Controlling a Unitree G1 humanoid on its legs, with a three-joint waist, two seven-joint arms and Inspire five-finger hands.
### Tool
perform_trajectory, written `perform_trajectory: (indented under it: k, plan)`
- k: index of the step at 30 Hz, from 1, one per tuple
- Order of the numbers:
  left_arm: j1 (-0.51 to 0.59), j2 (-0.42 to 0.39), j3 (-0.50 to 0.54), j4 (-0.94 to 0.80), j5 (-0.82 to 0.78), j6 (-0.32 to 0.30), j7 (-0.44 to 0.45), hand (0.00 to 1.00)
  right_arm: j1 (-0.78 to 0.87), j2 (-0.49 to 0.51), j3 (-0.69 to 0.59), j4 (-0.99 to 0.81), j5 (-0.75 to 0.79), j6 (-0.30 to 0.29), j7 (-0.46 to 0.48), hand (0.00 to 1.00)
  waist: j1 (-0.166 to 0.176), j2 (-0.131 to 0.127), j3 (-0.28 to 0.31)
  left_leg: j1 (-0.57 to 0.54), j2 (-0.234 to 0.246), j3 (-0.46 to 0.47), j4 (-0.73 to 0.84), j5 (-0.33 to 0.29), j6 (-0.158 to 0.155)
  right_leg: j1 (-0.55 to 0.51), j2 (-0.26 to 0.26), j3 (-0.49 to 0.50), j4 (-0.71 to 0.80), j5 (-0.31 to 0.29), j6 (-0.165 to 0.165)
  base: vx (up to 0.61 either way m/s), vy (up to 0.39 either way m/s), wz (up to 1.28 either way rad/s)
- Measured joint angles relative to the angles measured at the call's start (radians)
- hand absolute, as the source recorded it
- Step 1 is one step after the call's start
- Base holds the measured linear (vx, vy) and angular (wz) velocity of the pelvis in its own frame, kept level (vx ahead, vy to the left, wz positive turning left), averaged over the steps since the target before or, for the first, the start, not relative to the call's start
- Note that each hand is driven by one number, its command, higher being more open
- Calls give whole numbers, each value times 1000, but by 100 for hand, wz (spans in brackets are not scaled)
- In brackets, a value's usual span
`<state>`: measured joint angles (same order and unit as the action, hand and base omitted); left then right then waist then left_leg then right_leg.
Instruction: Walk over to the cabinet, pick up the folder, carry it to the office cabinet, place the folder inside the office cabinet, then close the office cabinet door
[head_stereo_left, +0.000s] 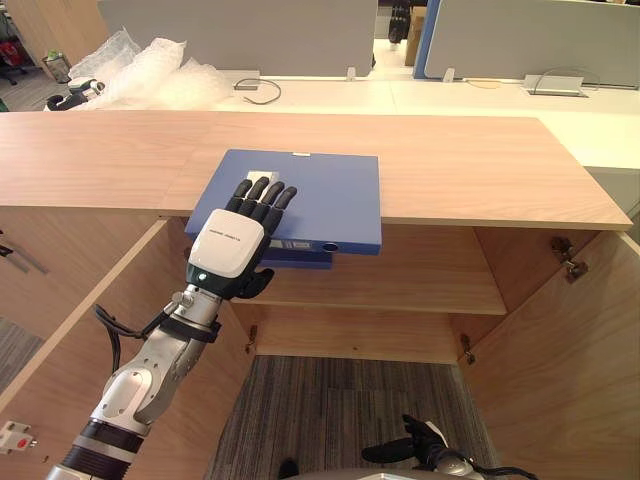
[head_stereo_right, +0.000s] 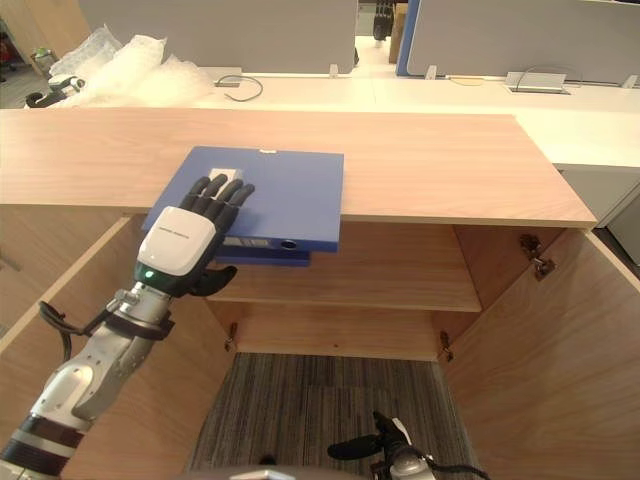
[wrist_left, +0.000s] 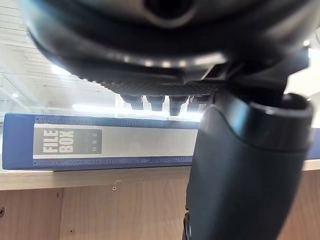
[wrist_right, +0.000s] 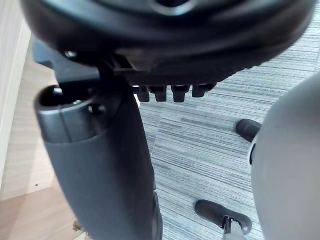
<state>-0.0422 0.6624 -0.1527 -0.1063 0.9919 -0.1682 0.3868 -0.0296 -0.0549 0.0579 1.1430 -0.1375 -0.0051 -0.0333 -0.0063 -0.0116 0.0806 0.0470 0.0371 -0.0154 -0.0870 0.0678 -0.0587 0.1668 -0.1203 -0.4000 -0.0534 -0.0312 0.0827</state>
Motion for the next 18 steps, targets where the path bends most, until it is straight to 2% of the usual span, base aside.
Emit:
perform_trajectory:
  k: [5,6,10,18]
  plan:
    - [-53,-3,0,60,0,26,0,100,-1,0,0,0,0,0,0,100,-1,0,0,1,0,4,0,0,0,0,0,3,-1,0,0,0,0,0]
    - [-61,-3,0,73,0,32,0,0,-1,0,0,0,0,0,0,100,-2,0,0,1,0,5,0,0,0,-1,0,4,-2,1,0,0,0,0]
    - [-75,-14,0,114,-1,49,1,0,-1,0,0,0,0,0,0,100,-3,0,0,2,0,9,0,0,0,-1,0,10,-3,2,-1,-2,4,-2]
    - [-217,-45,6,183,-2,101,69,0,-3,0,1,0,0,2,1,100,-7,0,0,8,2,33,-2,0,0,-8,-1,33,-5,16,-2,-35,22,-9]
